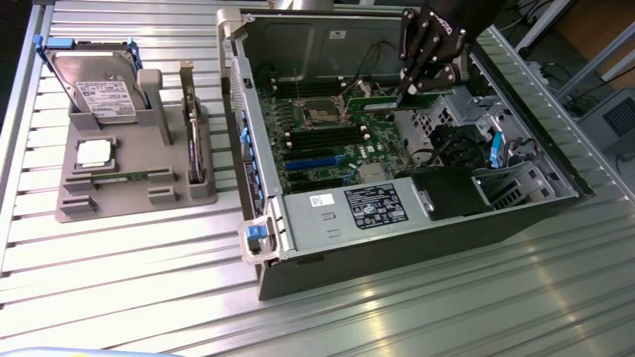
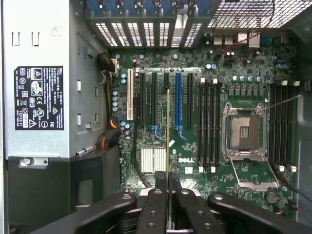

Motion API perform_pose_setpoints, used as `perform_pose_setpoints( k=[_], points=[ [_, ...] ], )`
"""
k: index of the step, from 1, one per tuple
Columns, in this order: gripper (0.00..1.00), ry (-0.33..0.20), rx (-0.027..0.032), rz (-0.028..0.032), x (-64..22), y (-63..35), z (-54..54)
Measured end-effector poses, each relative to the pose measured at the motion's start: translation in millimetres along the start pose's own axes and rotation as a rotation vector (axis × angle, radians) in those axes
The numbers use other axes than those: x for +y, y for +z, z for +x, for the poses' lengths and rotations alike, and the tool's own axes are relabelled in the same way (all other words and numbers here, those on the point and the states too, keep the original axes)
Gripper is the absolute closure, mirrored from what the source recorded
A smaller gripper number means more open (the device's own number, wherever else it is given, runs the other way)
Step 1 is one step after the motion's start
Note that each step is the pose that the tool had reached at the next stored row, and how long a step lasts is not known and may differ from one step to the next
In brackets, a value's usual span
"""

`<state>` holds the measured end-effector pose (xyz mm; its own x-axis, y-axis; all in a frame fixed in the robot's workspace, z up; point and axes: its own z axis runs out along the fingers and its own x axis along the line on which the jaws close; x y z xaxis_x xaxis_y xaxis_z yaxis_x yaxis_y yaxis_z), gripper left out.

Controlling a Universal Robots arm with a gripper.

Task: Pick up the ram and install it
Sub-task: 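Pick up the ram and move it above insertion slot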

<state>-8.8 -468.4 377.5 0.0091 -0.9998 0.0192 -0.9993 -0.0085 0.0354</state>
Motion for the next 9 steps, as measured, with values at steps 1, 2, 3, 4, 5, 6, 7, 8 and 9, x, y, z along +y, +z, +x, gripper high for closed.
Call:
perform_pose_setpoints(
  k=[1,2,3,4,5,6,7,8,9],
  points=[
    [0.87,0.000,0.0001,0.0000,-2.4,-0.1,0.0],
    [0.87,0.000,0.0002,0.0000,-4.6,-0.2,0.0],
    [0.87,0.000,0.0003,0.0000,-6.2,-0.2,0.0],
    [0.87,0.000,0.0003,0.0000,-7.3,-0.2,0.1],
    [0.87,0.000,0.0004,0.0000,-8.3,-0.3,0.1],
    [0.87,0.000,0.0005,0.0000,-10.4,-0.4,0.1],
    [0.87,0.000,0.0005,0.0000,-13.0,-0.4,0.1],
    [0.87,0.000,0.0006,0.0000,-14.8,-0.5,0.1],
    [0.87,0.000,0.0006,0.0000,-16.7,-0.5,0.1]
  ],
)
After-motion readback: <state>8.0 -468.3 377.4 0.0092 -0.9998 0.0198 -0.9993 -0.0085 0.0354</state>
